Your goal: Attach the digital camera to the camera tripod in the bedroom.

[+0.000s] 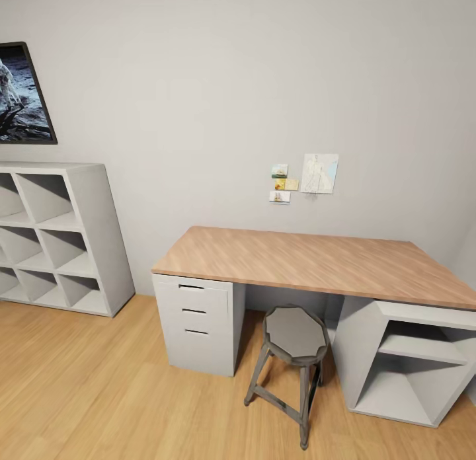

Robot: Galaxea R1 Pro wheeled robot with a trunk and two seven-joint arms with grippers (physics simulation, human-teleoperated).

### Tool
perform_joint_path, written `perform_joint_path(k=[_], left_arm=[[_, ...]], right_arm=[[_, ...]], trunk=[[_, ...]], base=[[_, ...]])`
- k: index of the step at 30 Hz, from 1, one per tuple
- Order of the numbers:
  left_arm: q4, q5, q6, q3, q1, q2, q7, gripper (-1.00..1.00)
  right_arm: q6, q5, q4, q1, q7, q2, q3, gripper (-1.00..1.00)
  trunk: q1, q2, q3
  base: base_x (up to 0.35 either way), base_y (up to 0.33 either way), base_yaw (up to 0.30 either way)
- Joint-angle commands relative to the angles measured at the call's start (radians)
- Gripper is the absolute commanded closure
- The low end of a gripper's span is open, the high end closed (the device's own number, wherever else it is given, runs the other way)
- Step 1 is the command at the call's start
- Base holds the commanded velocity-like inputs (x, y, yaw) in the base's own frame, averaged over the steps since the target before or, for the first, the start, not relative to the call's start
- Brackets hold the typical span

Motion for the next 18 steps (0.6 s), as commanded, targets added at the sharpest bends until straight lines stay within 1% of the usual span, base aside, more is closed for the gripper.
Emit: perform_joint_path(k=[1,2,3,6,7,9,16,18], left_arm=[[-0.007,-0.001,-0.008,0.001,0.001,0.0,0.0,-1.0],[-0.014,-0.002,-0.191,0.001,0.0,0.0,0.0,-1.0],[-0.03,-0.002,-0.198,0.001,0.0,0.001,0.001,-1.0],[-0.119,0.0,-0.207,0.0,0.0,0.0,0.003,-1.0],[-0.128,0.0,-0.207,0.0,0.0,0.0,0.003,-1.0],[-0.159,0.0,-0.208,0.0,0.0,0.001,0.002,-1.0],[-0.263,0.0,-0.216,-0.003,0.0,0.0,-0.001,-1.0],[-0.287,0.0,-0.227,-0.003,0.0,0.0,-0.001,-1.0]], right_arm=[[-0.009,0.001,0.0,0.0,-0.001,0.0,0.0,-1.0],[-0.128,0.001,0.0,0.0,-0.001,0.0,0.0,-1.0],[-0.157,0.001,-0.002,0.0,-0.002,-0.001,0.0,-1.0],[-0.26,0.001,-0.025,0.0,-0.004,-0.001,-0.001,-1.0],[-0.268,0.001,-0.035,0.0,-0.004,-0.001,-0.001,-1.0],[-0.287,0.0,-0.086,0.0,-0.005,-0.001,-0.001,-1.0],[-0.305,0.0,-0.237,0.0,-0.004,-0.001,-0.003,-1.0],[-0.306,0.001,-0.258,0.0,-0.004,-0.001,-0.003,-1.0]], trunk=[[0.0,0.0,-0.001],[0.0,0.0,-0.001],[0.0,0.0,-0.001],[0.0,0.0,-0.001],[0.0,0.0,-0.001],[0.0,0.0,-0.001],[0.0,0.0,-0.001],[0.0,0.0,-0.001]], base=[[0.0,0.0,0.0],[0.0,0.0,0.0],[0.0,0.0,0.0],[0.0,0.0,0.0],[0.0,0.0,0.0],[0.0,0.0,0.0],[0.0,0.0,0.0],[0.0,0.0,0.0]])
